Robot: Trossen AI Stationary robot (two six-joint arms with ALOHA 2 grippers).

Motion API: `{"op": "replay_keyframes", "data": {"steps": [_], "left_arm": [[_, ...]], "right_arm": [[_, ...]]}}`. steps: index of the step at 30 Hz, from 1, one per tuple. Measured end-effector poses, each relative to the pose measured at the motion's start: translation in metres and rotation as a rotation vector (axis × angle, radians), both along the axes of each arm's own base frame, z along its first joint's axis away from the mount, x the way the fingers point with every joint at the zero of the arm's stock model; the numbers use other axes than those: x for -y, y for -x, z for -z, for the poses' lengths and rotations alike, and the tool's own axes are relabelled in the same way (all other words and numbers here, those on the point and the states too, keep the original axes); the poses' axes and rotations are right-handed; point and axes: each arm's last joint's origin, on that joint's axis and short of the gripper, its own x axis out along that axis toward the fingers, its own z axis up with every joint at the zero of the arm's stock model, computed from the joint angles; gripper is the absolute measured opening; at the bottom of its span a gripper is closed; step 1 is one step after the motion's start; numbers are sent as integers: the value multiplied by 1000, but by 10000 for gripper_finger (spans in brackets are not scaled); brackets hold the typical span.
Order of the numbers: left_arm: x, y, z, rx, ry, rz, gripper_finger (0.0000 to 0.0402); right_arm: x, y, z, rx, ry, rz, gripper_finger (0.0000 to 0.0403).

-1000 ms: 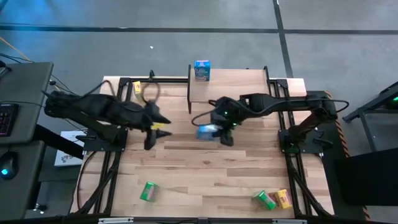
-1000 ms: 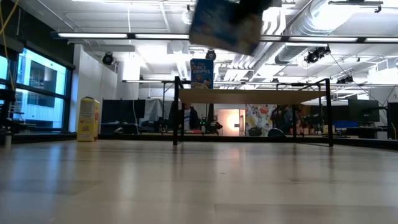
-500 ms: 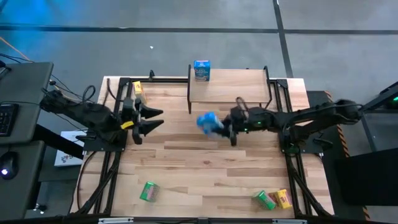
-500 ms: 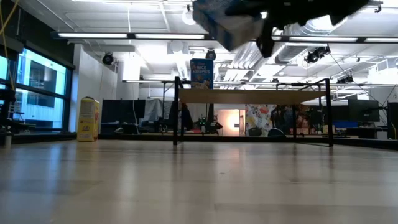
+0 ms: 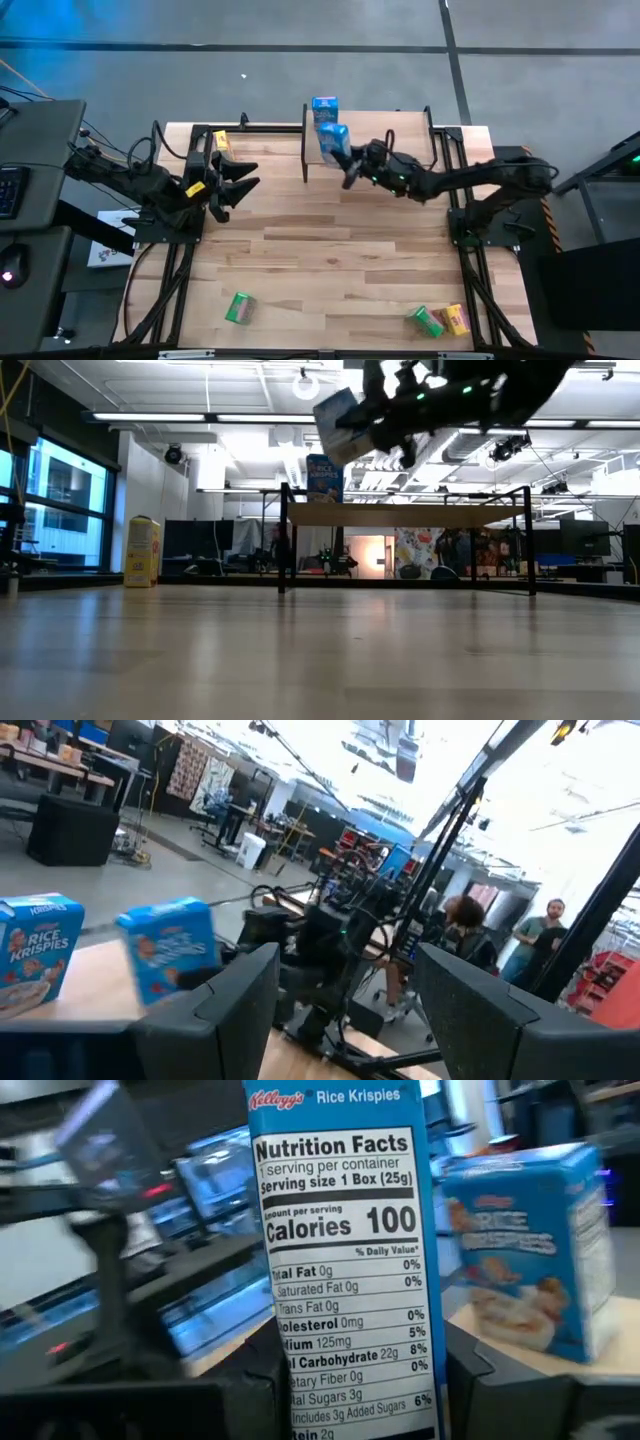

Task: Stack cereal on shelf
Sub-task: Put the blue cereal box on the shelf

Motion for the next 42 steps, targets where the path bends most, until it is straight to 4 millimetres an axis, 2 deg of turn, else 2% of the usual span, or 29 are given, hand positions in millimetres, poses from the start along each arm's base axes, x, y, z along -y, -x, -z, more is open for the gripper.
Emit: {"op": "replay_keyframes", "data": {"steps": [6, 13, 19, 27, 42], "left_arm": [[0, 0, -1, 11, 12, -1, 225], [0, 0, -1, 13, 13, -1, 225], [0, 0, -1, 12, 12, 0, 225], [0, -1, 1, -11, 2, -1, 225], [1, -2, 5, -40, -10, 0, 225]], "right_arm": [[16, -25, 23, -87, -1, 123, 124], [23, -44, 32, -142, 46, 214, 124], [25, -47, 28, -178, 88, 251, 124], [25, -47, 34, -257, 93, 242, 124], [23, -47, 37, -288, 91, 203, 132]]}}
